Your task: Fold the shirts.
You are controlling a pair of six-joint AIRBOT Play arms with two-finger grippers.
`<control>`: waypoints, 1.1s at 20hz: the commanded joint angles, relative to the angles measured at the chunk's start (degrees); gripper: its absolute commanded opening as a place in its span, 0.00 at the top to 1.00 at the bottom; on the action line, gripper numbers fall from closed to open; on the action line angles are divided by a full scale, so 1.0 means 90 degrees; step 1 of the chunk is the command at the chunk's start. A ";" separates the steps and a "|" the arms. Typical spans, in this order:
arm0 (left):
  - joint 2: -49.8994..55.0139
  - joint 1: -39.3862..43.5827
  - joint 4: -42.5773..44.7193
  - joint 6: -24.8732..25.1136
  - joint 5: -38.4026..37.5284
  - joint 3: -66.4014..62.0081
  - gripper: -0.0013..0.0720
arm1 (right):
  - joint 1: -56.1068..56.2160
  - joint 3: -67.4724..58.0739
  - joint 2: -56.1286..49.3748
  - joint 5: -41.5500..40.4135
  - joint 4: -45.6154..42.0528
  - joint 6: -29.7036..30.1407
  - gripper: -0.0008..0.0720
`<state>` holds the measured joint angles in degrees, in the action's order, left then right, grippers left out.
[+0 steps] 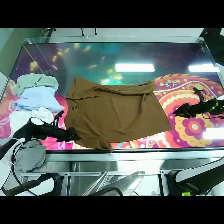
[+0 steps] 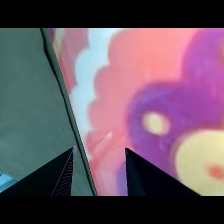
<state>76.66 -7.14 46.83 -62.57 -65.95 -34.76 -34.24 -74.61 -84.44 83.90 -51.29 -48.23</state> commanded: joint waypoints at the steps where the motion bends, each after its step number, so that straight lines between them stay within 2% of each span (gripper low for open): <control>1: 0.0131 0.0000 -0.0153 0.0197 -0.0566 -0.0389 0.96 | 0.0010 0.0180 -0.0124 0.0265 -0.0233 -0.0027 0.49; 8: 0.0131 -0.0005 -0.0185 0.0177 -0.0721 -0.0787 0.96 | 0.0622 0.0964 -0.0260 0.0746 -0.0393 -0.0386 0.50; 9: 0.0131 -0.0005 -0.0187 0.0175 -0.0750 -0.0850 0.96 | 0.0753 0.0976 -0.0260 0.0826 -0.0500 -0.0481 0.60; 10: 0.0131 -0.0005 -0.0187 0.0175 -0.0806 -0.0923 0.96 | 0.0855 0.0971 -0.0250 0.0879 -0.0449 -0.0481 0.75; 11: 0.0131 -0.0005 -0.0209 0.0175 -0.0886 -0.1003 0.96 | 0.0940 0.0971 -0.0206 0.0872 -0.0318 -0.0476 0.82; 12: 0.0131 -0.0005 -0.0216 0.0155 -0.1018 -0.1132 0.96 | 0.0986 0.0954 -0.0136 0.0879 -0.0073 -0.0437 0.94; 14: 0.0121 -0.0005 -0.0384 0.0155 -0.1484 -0.1545 0.97 | 0.1027 0.0777 0.0155 0.0874 0.0634 -0.0223 0.96; 18: -0.0641 -0.0007 -0.1581 0.0129 -0.2215 -0.2878 0.97 | 0.0928 -0.0379 0.1401 0.0707 0.2448 0.0005 0.96; 20: -0.1195 -0.0058 -0.2123 0.0112 -0.2693 -0.3893 0.97 | 0.0860 -0.1214 0.2375 0.0012 0.2824 0.0027 0.96; 22: -0.1763 -0.0189 -0.2618 0.0112 -0.2820 -0.5064 0.97 | 0.0809 -0.1962 0.3427 -0.1086 0.2824 0.0046 0.96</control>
<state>67.00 -7.79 31.22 -61.41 -87.18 -68.10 -26.35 -83.66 -64.71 84.82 -31.55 -48.42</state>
